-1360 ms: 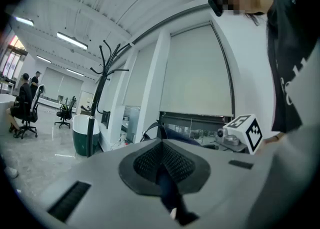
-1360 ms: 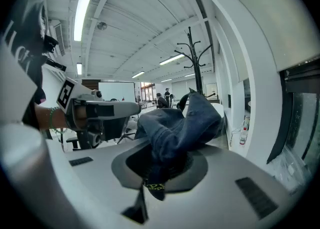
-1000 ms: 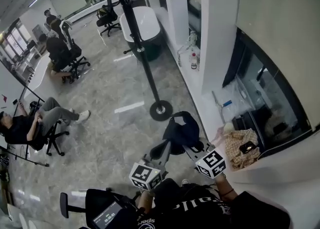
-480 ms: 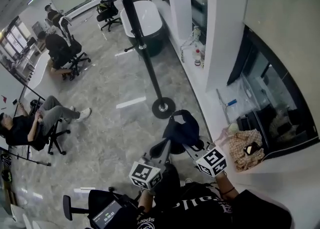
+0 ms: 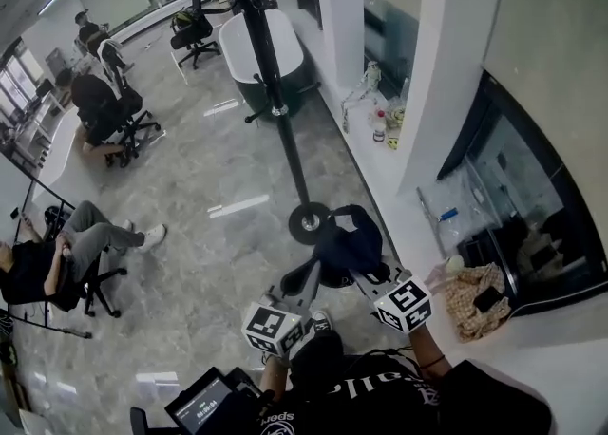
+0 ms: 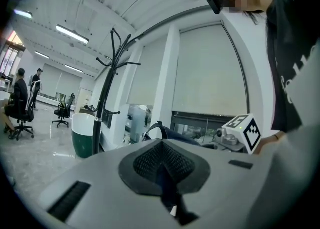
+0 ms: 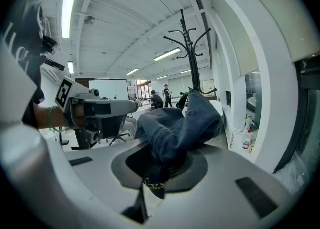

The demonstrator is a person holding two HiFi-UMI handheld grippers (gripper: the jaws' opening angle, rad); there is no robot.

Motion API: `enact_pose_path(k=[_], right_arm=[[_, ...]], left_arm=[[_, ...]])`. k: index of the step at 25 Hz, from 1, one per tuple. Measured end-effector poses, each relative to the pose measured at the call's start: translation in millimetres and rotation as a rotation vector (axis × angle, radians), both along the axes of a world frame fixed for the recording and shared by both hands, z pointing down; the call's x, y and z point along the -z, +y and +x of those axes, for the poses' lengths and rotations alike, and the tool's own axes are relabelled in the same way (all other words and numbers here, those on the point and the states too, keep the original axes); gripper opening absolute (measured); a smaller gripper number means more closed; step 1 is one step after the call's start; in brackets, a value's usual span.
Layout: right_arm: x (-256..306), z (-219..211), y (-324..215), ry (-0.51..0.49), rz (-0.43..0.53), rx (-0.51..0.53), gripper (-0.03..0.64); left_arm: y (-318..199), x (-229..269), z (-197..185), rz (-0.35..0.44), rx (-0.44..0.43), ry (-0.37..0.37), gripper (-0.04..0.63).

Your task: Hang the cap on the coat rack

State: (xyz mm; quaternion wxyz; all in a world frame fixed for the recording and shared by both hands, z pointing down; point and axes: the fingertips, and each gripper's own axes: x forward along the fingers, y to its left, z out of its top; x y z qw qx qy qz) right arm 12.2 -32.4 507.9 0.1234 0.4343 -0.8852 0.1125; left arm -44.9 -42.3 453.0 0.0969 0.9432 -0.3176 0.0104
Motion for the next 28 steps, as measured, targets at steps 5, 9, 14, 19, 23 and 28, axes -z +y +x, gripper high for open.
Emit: enact_pose_path(k=[5, 9, 14, 19, 23, 28], right_arm=[[4.2, -37.8, -51.9, 0.000, 0.006, 0.004, 0.043], [4.9, -62.1, -80.9, -0.005, 0.006, 0.005, 0.043], [3.0, -72.6, -103.2, 0.015, 0.000, -0.017, 0.043], [1.2, -62.6, -120.6, 0.033, -0.011, -0.058, 0.043], [-0.3, -41.2, -139.1, 0.038, -0.016, -0.101, 0.043], [-1.5, -15.8, -177.6, 0.036, -0.010, -0.130, 0.043]], left_arm=[[-54.7, 6.4, -46.4, 0.019, 0.034, 0.025, -0.002], [-84.6, 3.7, -72.7, 0.016, 0.038, 0.035, -0.002], [-111.2, -3.9, -84.8, -0.004, 0.021, 0.047, -0.002], [-133.0, -10.2, -74.6, -0.022, -0.026, 0.058, -0.002], [-150.0, -13.5, -58.9, -0.038, -0.059, 0.058, -0.002], [-182.8, -17.2, -50.7, -0.045, -0.046, 0.046, -0.002]])
